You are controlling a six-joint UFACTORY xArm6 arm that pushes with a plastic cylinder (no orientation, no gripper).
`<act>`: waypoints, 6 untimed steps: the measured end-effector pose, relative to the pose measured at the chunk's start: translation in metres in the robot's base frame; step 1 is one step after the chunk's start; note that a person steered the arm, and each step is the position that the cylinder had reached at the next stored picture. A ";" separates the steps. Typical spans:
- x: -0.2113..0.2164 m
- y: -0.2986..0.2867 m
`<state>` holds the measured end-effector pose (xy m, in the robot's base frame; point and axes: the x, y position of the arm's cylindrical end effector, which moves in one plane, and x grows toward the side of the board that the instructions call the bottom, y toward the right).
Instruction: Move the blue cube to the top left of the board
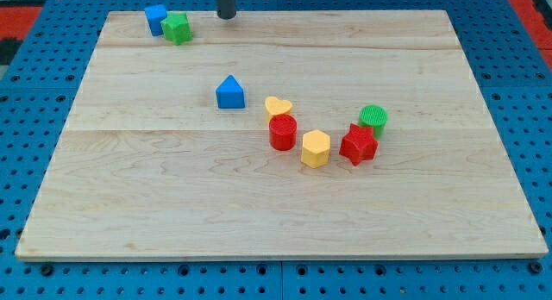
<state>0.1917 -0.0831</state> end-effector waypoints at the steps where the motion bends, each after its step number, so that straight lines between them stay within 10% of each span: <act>1: 0.000 0.000; 6: 0.002 -0.087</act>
